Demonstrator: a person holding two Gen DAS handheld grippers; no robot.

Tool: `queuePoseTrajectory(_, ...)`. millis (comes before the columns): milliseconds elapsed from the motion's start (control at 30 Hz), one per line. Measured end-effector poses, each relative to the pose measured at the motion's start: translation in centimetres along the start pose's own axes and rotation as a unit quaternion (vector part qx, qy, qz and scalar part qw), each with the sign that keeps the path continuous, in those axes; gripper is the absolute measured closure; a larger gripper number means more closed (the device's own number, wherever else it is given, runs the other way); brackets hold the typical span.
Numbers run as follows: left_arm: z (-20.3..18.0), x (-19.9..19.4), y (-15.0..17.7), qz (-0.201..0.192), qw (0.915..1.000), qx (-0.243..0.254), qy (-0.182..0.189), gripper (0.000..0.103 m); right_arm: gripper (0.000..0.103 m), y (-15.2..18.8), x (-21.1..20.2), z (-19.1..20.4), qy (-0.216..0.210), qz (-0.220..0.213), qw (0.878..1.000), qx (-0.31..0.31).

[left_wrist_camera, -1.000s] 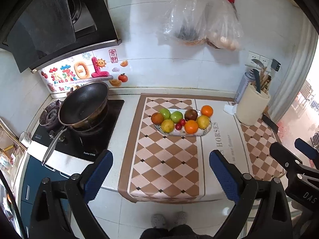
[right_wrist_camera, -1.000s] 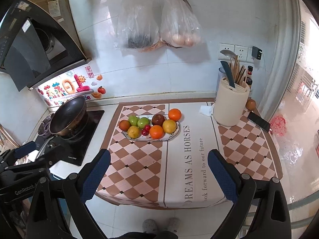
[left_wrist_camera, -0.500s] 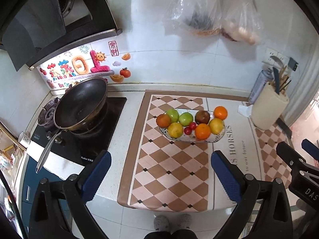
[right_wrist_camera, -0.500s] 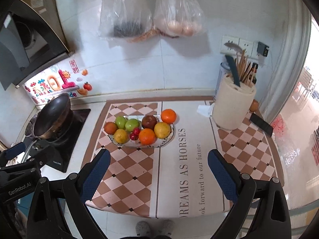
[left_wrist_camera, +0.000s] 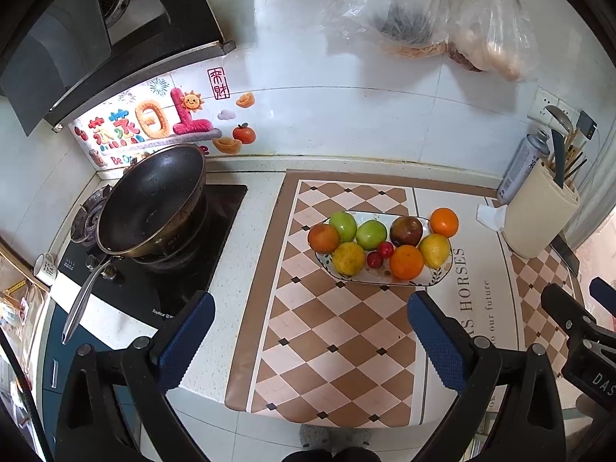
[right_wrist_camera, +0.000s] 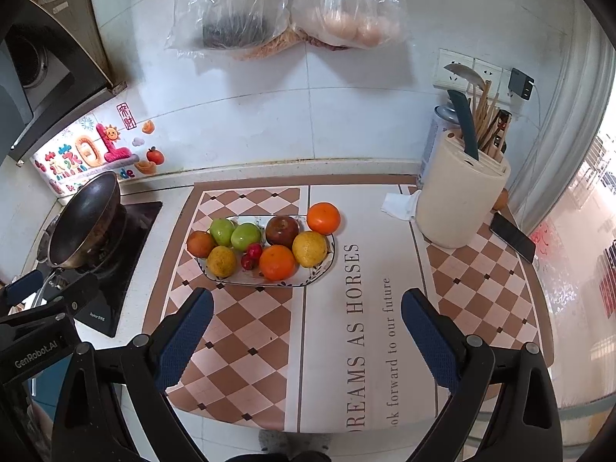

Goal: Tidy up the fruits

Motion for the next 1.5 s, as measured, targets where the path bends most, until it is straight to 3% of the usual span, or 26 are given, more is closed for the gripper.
queuePoseTrajectory(1500, -0.3, -1.7, 0.6, -0.013, 0.9999, 0.008, 0.003, 0.001, 0.003, 0.7, -0.1, 0.4, -0.004, 0.004, 1.000, -0.005)
Point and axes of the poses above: each gripper's, at about its wrist camera, not at the fingertips, and x roughly the way its jaws point, z to its left, y to its underside, the point moved 9 cm from there along x, roughly the way its jaws point, and after that the axes turned 14 degrees about -y, right-handed, at the moved point
